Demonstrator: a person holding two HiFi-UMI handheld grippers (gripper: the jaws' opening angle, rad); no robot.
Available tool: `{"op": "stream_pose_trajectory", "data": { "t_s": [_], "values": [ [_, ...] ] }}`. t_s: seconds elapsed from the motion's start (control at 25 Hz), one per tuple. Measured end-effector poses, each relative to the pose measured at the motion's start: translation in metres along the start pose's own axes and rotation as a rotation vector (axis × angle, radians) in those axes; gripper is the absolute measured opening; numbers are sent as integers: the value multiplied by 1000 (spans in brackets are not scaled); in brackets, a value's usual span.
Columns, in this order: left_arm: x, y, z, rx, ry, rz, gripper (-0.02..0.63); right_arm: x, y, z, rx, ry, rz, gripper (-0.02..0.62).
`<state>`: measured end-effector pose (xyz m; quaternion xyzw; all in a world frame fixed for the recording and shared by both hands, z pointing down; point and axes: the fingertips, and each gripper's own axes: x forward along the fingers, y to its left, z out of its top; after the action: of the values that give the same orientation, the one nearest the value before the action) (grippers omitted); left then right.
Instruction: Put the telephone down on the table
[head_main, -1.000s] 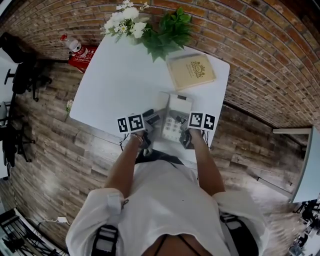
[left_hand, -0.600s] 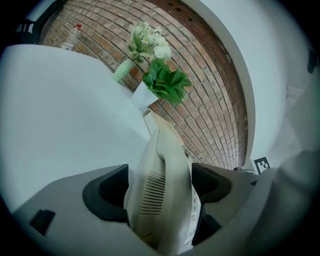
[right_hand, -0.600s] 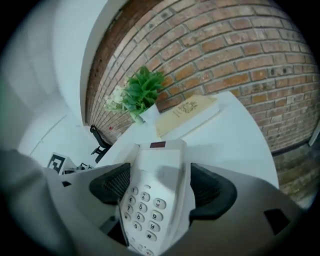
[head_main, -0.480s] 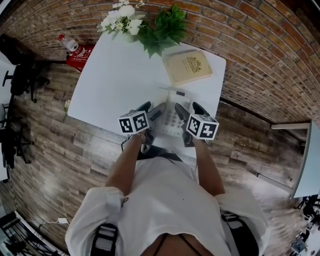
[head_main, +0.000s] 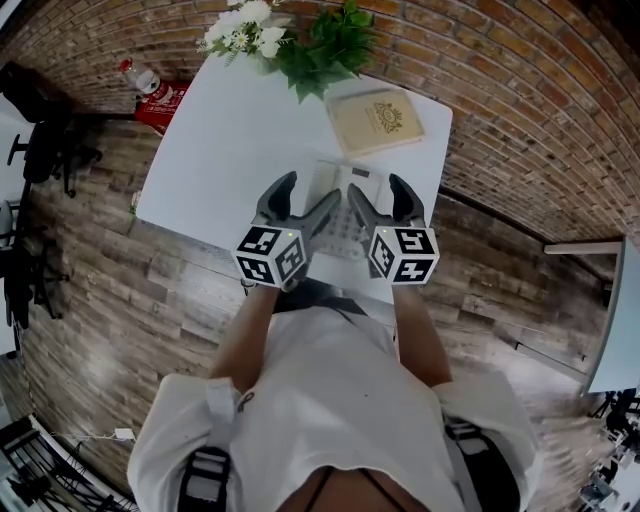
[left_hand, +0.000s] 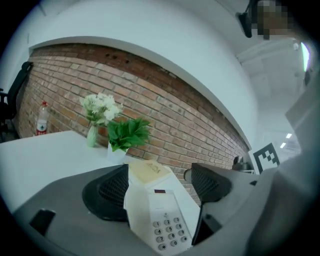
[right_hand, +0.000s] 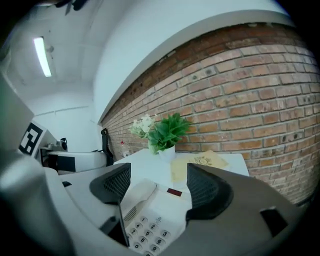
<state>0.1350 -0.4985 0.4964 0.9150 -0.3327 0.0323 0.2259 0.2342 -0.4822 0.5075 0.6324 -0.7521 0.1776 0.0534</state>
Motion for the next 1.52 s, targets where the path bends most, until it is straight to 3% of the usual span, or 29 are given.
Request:
{"op": "stream_pose_trajectory", "data": {
  "t_s": [0.28, 0.6, 0.68, 0.76, 1.0, 1.52],
  "values": [
    [-14, -39, 35, 161, -94, -24, 413, -17, 16, 33, -65, -104, 29, 357],
    [-33, -54, 35, 219, -106, 0, 403, -37, 29, 38, -114, -121, 39, 337],
    [-39, -55, 34, 224, -115, 26, 351, -42, 30, 39, -124, -132, 30, 287],
    [-44, -55, 34, 228, -125, 57, 248, -46, 32, 40, -135, -139, 23, 230],
    [-52, -58, 31, 234, -124, 83, 161, -56, 38, 43, -155, -155, -1, 116],
    [-60, -72, 26, 245, -122, 78, 70, -74, 43, 37, -145, -154, -33, 41]
  ]
}}
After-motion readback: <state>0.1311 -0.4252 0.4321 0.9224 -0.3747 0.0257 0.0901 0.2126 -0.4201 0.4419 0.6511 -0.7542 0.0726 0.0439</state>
